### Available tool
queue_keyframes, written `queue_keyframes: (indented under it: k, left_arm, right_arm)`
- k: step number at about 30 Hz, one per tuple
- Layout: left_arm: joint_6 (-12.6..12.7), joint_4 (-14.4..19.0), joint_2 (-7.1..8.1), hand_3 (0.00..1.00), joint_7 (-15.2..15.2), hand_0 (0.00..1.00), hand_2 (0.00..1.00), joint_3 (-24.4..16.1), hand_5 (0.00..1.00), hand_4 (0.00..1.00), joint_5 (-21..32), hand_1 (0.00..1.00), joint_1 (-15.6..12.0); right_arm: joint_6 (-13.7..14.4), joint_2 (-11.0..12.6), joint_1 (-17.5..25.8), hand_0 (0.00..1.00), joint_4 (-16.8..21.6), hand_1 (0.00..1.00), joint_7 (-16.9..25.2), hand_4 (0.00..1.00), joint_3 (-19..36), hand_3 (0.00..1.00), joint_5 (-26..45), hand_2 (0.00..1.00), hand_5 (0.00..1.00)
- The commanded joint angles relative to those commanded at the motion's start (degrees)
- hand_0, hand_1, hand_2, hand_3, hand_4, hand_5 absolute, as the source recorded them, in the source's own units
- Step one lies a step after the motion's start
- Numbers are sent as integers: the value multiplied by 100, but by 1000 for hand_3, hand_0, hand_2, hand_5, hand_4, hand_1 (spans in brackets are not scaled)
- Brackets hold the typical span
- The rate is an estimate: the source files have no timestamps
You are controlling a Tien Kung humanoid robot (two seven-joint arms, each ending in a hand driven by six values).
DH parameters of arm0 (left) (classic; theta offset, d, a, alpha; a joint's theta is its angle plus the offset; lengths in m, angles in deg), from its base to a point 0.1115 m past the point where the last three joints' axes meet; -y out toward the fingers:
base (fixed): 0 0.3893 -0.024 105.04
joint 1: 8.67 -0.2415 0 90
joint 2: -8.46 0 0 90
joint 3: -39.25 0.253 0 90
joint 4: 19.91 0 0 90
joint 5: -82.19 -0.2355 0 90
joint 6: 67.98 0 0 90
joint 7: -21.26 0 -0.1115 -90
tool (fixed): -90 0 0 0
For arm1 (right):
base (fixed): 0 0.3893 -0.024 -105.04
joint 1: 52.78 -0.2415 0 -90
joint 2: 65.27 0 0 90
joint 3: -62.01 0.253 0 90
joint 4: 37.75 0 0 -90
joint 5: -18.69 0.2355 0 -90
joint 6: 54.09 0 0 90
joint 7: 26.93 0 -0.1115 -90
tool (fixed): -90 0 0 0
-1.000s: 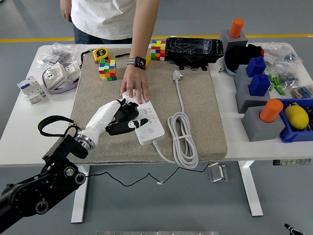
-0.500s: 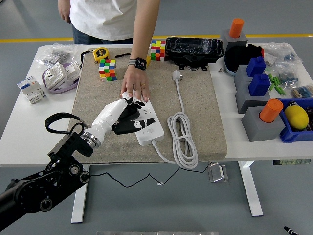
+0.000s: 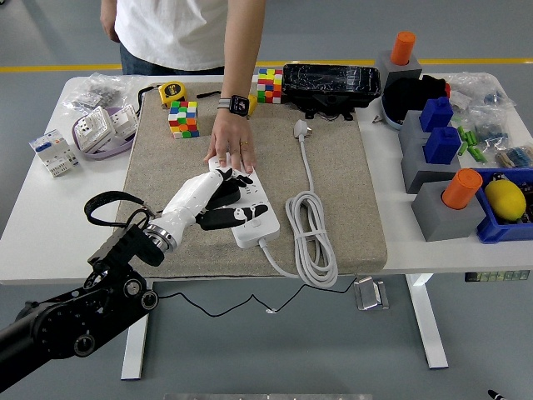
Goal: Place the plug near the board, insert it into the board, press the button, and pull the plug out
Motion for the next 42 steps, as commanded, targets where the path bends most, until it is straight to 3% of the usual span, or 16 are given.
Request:
queue_keyframes:
  k: [3, 9, 10, 15, 16, 21, 22, 27, 28, 33, 34, 35, 38, 42]
  left_arm:
    - [-10, 193, 44, 704, -11, 672, 706, -125, 700, 949, 28, 708, -33]
    - [-106, 884, 243, 705, 7, 649, 698, -374, 699, 948, 396, 697, -165]
    - [-143, 1029, 283, 704, 36, 505, 626, -427, 704, 954, 459, 595, -210]
    - [-300, 1570, 408, 704, 184, 505, 626, -602, 704, 954, 613, 595, -365]
    - [-338, 1671, 435, 702, 227, 338, 542, -627, 653, 929, 635, 451, -394]
    - [-717, 2006, 552, 702, 639, 338, 542, -656, 653, 929, 578, 451, -453]
    - [-834, 2056, 566, 634, 765, 213, 369, -636, 433, 842, 540, 257, -450]
    - [-1294, 2179, 555, 634, 1321, 213, 369, -531, 433, 842, 237, 257, -418]
    - [-1420, 2196, 546, 680, 1470, 94, 189, -523, 233, 754, 209, 76, -409]
    - [-2059, 2185, 438, 680, 2243, 94, 189, -434, 233, 754, 29, 76, -250]
    - [-2131, 2167, 419, 727, 2337, 73, 157, -427, 178, 670, 19, 76, -221]
    - [-2215, 2156, 403, 727, 2446, 73, 157, -423, 178, 670, 25, 76, -201]
    - [-2406, 2045, 352, 727, 2726, 73, 157, -363, 178, 670, 36, 76, -120]
    - [-2376, 1828, 306, 758, 2810, 63, 151, -311, 134, 623, -38, 74, -64]
  right_arm:
    - [-6, -13, 8, 595, -3, 633, -4, 940, 1, 551, -3, 625, 476]
    - [-4, 7, 8, 595, 4, 633, -6, 940, 35, 550, -20, 625, 477]
    - [-3, 14, 11, 594, 7, 633, -4, 940, 45, 551, -25, 625, 477]
    - [-4, 26, 16, 594, 12, 633, -7, 940, 51, 551, -37, 625, 477]
    - [-5, 26, 12, 594, 13, 633, -8, 940, 55, 550, -40, 625, 476]
    - [-7, 20, -8, 594, 24, 633, -10, 940, 68, 550, -51, 625, 476]
    - [-6, 20, -6, 595, 26, 633, -10, 940, 73, 551, -52, 625, 476]
    - [-8, 16, 13, 595, 31, 633, -16, 940, 97, 551, -61, 625, 476]
    - [-9, 16, 12, 596, 32, 633, -17, 940, 101, 550, -64, 625, 476]
    - [-8, 20, -16, 596, 40, 633, -15, 940, 129, 550, -70, 625, 476]
    - [-6, 21, -17, 595, 45, 633, -14, 939, 136, 551, -73, 625, 476]
    - [-6, 22, -15, 595, 50, 633, -15, 939, 138, 551, -77, 625, 476]
    - [-6, 26, -15, 595, 47, 633, -17, 939, 139, 551, -76, 625, 476]
    - [-8, 19, -9, 595, 49, 633, -14, 940, 149, 550, -77, 625, 475]
